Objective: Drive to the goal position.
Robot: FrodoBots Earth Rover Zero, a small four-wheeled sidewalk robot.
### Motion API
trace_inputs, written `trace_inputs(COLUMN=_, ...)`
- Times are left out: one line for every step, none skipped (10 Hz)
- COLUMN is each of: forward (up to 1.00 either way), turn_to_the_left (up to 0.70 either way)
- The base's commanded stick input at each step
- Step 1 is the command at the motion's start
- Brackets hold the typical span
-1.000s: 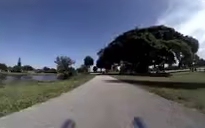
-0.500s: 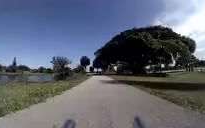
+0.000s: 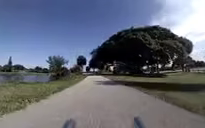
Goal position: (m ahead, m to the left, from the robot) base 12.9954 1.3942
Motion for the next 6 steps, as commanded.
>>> trace_inputs(forward=0.85, turn_to_the_left=0.00)
trace_inputs(forward=0.85, turn_to_the_left=0.00)
trace_inputs(forward=0.85, turn_to_the_left=0.21)
trace_inputs(forward=0.85, turn_to_the_left=0.34)
trace_inputs(forward=0.85, turn_to_the_left=0.34)
trace_inputs(forward=0.85, turn_to_the_left=0.34)
